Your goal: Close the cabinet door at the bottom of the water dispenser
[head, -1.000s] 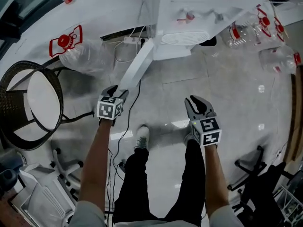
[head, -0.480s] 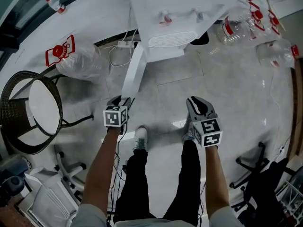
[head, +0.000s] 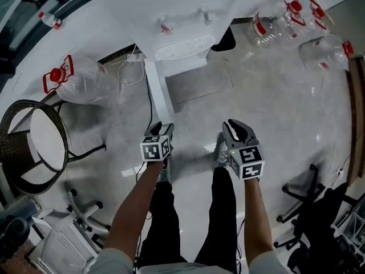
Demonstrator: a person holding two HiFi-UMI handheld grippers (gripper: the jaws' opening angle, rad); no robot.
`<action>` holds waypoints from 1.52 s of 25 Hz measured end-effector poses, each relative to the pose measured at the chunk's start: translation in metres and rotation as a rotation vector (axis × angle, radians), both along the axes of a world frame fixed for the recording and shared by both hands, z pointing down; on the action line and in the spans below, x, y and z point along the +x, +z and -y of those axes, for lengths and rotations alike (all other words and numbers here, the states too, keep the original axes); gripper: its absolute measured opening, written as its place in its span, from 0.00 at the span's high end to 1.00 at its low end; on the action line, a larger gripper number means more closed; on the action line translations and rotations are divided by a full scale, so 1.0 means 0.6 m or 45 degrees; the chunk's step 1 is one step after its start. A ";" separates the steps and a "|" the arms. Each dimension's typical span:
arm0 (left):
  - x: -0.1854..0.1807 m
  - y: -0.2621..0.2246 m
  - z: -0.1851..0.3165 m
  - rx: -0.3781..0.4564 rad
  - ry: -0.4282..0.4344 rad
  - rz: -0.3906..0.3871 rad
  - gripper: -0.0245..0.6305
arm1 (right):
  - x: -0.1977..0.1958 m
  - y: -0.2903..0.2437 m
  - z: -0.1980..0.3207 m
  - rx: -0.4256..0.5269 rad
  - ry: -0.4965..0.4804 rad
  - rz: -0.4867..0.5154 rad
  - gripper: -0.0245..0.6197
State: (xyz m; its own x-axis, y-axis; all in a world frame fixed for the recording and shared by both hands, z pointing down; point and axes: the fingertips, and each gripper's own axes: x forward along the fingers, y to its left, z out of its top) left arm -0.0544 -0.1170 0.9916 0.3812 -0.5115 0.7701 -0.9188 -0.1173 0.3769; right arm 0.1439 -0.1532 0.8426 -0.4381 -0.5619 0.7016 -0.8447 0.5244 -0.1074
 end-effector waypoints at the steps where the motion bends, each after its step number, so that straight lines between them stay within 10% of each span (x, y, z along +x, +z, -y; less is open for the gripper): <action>1: 0.019 0.000 0.009 -0.005 -0.015 -0.023 0.63 | 0.012 0.001 0.002 0.000 0.008 0.000 0.82; 17: 0.271 0.007 0.197 0.007 -0.240 -0.158 0.61 | 0.247 0.012 0.086 -0.008 -0.035 -0.061 0.83; 38: 0.334 0.022 0.454 0.065 -0.511 -0.179 0.71 | 0.331 0.056 0.296 0.043 -0.167 -0.026 0.83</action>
